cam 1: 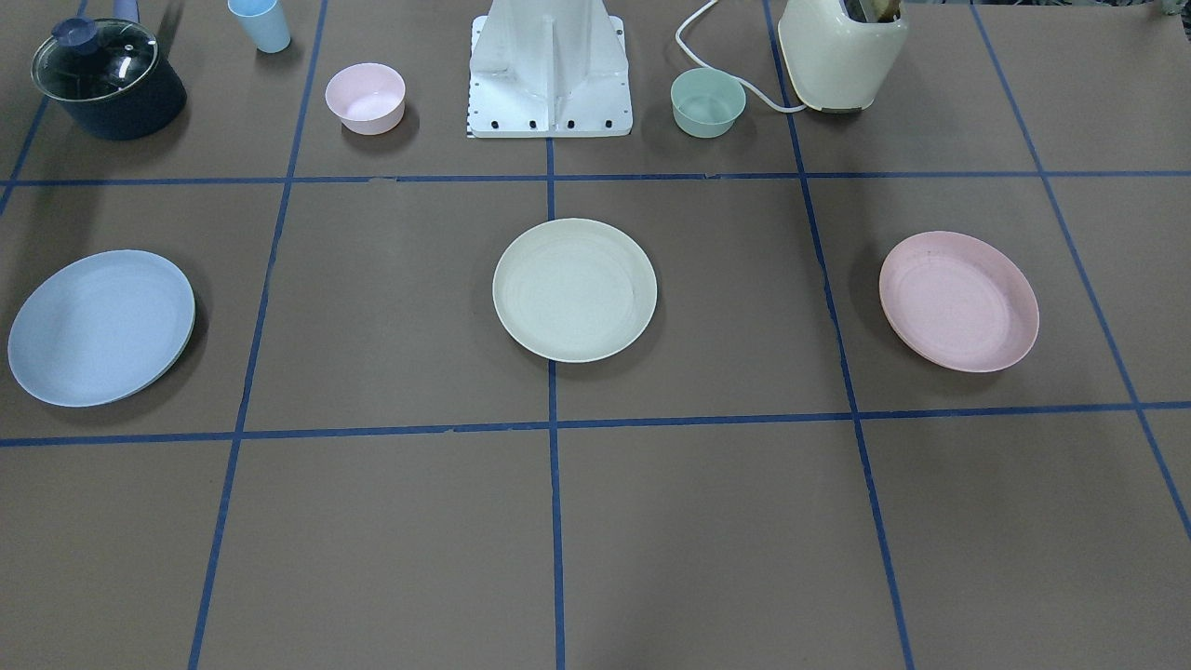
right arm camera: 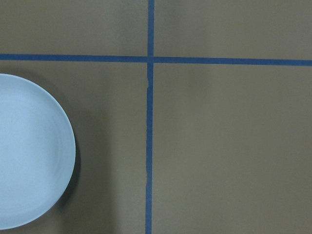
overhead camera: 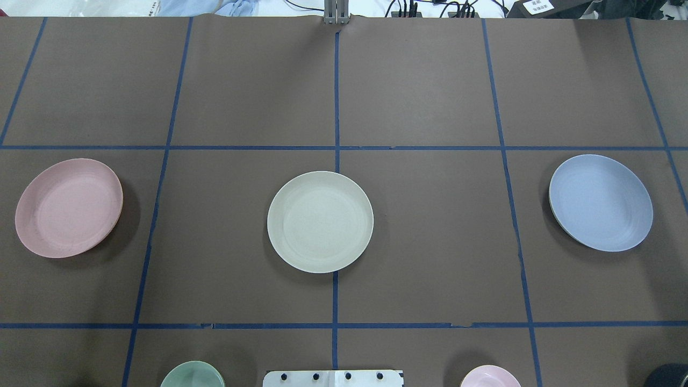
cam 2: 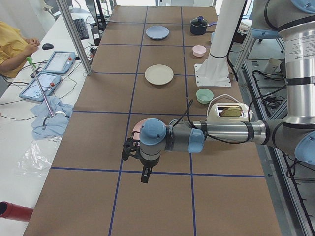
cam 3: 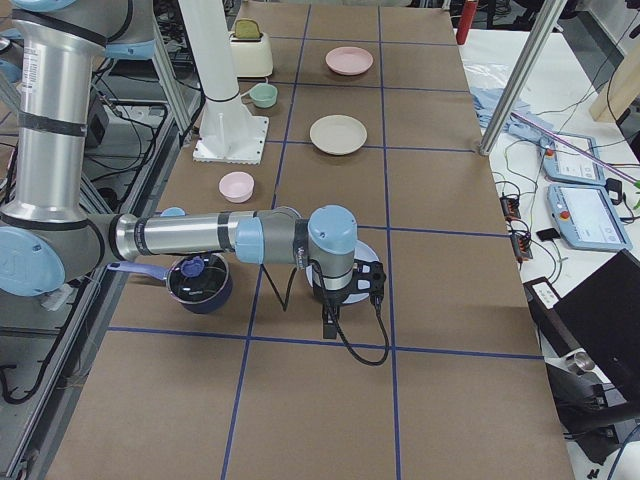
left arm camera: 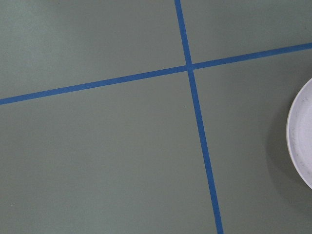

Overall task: Stack three plates with pink and blue
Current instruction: 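Move the left gripper toward the pink plate's rim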

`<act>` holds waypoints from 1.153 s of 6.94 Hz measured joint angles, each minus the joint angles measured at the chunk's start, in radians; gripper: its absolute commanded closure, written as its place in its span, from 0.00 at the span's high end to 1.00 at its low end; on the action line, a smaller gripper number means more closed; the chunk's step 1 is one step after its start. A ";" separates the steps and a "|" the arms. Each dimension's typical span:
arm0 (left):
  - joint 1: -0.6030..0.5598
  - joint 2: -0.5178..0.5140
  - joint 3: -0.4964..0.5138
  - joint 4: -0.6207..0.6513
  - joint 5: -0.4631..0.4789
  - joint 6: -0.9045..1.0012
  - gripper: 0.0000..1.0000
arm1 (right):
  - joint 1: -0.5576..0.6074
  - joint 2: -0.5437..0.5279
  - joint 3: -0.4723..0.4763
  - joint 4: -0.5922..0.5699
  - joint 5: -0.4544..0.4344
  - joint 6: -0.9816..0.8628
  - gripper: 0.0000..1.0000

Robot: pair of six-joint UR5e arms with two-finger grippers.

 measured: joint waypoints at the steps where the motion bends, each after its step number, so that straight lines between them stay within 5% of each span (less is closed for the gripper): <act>1: 0.000 0.000 -0.011 0.000 0.000 0.000 1.00 | 0.000 0.000 -0.001 0.000 -0.001 -0.001 1.00; 6: 0.002 -0.008 -0.087 -0.047 0.004 -0.004 1.00 | -0.023 0.011 0.063 0.010 0.088 0.003 1.00; 8: 0.004 -0.018 -0.081 -0.342 0.008 -0.008 1.00 | -0.027 0.028 0.078 0.094 0.209 0.015 1.00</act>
